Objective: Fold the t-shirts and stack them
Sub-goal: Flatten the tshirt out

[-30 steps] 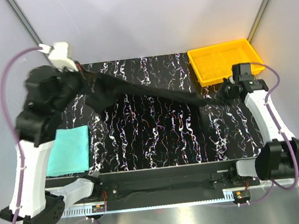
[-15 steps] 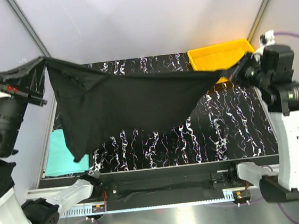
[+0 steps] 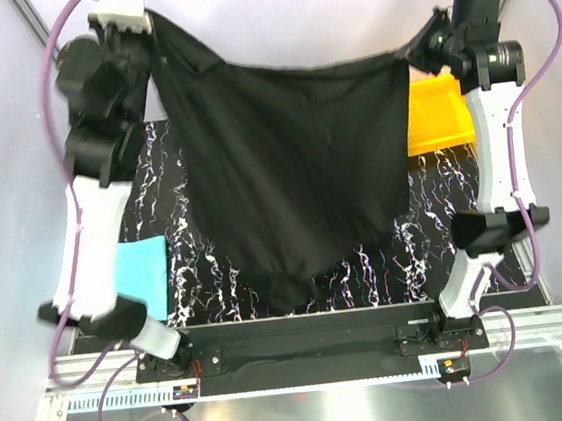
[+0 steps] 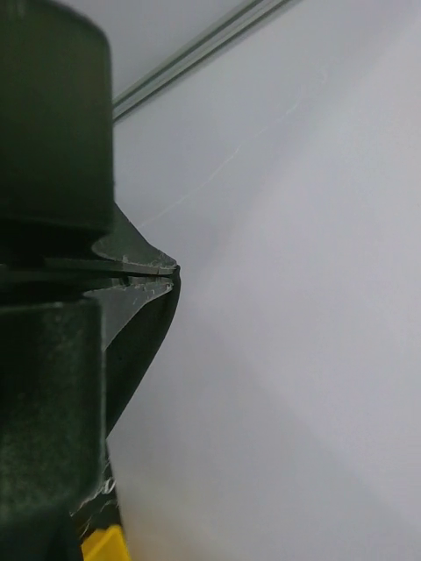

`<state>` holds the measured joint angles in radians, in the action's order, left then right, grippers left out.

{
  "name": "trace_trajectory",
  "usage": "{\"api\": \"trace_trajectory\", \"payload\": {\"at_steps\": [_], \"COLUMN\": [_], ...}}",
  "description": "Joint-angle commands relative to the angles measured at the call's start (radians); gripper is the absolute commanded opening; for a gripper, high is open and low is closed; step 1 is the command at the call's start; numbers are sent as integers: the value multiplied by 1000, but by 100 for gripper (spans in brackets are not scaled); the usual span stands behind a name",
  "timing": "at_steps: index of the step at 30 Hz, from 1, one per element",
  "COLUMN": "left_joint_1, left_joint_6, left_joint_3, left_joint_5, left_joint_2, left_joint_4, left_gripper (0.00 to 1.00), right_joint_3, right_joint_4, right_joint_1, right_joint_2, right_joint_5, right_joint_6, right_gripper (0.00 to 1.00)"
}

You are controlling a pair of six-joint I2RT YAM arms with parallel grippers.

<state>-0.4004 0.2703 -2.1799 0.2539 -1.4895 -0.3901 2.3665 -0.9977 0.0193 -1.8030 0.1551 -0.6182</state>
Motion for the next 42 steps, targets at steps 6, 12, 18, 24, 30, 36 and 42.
{"api": "trace_trajectory", "payload": {"at_steps": [6, 12, 18, 24, 30, 36, 42], "left_joint_1": [253, 399, 436, 355, 241, 236, 239], "left_joint_6": [-326, -618, -585, -654, -801, -1003, -1192], "left_joint_3": [-322, -218, 275, 1041, 1449, 1634, 1615], "left_joint_5": [-183, -372, -331, -52, 159, 142, 186], "left_joint_2": [-190, -172, 108, 591, 952, 1155, 1123], "left_joint_4": [333, 424, 349, 234, -103, -259, -413], "left_gripper": [0, 0, 0, 0, 0, 0, 0], "right_joint_3": [444, 324, -172, -910, -1493, -1777, -1802], "right_joint_4": [10, 14, 85, 280, 318, 315, 303], "right_joint_1": [-45, -58, -39, 0, 27, 30, 31], "right_joint_2": [-165, -86, 136, 463, 709, 810, 800], "right_joint_5": [-31, -16, 72, 146, 212, 204, 152], "right_joint_6": [-44, -29, -55, -86, -98, -97, -126], "right_gripper": [0, 0, 0, 0, 0, 0, 0]}}
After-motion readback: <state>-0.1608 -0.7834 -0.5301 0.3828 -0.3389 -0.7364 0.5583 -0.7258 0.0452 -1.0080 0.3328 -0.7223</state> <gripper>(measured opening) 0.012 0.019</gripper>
